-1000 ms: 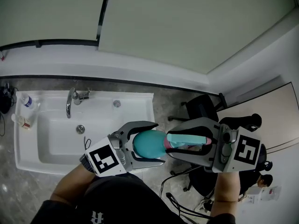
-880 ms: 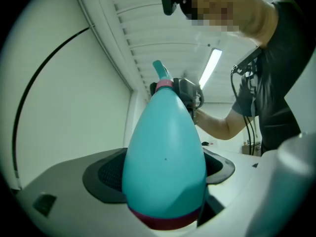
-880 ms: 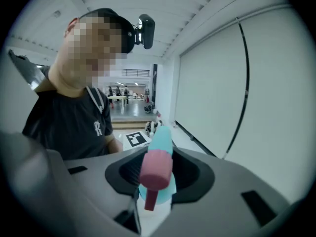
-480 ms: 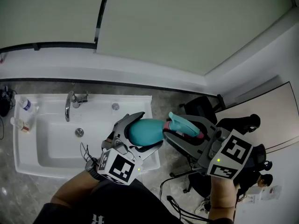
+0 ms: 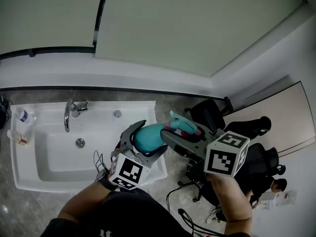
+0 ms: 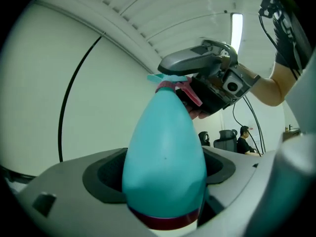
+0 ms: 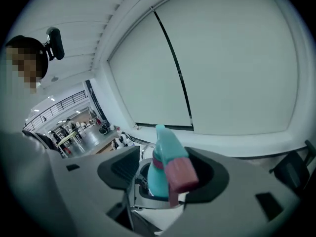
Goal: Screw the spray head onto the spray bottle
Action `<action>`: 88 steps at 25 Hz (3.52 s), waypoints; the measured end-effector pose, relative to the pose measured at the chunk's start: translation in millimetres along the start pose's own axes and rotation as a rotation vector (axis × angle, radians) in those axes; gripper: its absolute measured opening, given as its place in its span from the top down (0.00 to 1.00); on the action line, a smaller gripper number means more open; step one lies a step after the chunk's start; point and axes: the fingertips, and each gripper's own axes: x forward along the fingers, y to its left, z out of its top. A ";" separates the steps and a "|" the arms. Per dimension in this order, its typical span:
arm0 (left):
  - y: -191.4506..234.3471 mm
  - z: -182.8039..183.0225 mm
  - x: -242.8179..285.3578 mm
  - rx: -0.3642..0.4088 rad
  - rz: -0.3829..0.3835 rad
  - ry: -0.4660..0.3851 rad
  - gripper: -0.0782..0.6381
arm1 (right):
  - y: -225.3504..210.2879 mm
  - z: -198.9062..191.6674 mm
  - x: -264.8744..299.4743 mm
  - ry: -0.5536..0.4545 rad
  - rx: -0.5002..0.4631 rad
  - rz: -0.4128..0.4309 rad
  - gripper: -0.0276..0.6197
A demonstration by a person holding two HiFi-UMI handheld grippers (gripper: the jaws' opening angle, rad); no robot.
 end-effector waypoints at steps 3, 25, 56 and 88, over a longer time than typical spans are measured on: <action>1.1 4.8 0.9 -0.063 -0.031 -0.028 0.29 | 4.3 0.7 -6.1 -0.008 -0.003 -0.003 0.55; -11.2 46.3 -22.8 -0.149 -0.266 -0.098 0.29 | 64.6 4.1 -74.3 -0.109 -0.329 0.254 0.55; -121.9 86.3 -74.4 -0.237 -0.963 -0.126 0.29 | 116.1 5.6 -107.7 0.038 -1.007 0.867 0.55; -43.3 58.7 -45.8 -0.110 -0.474 -0.092 0.29 | 74.4 15.3 -43.8 -0.173 -0.446 0.474 0.75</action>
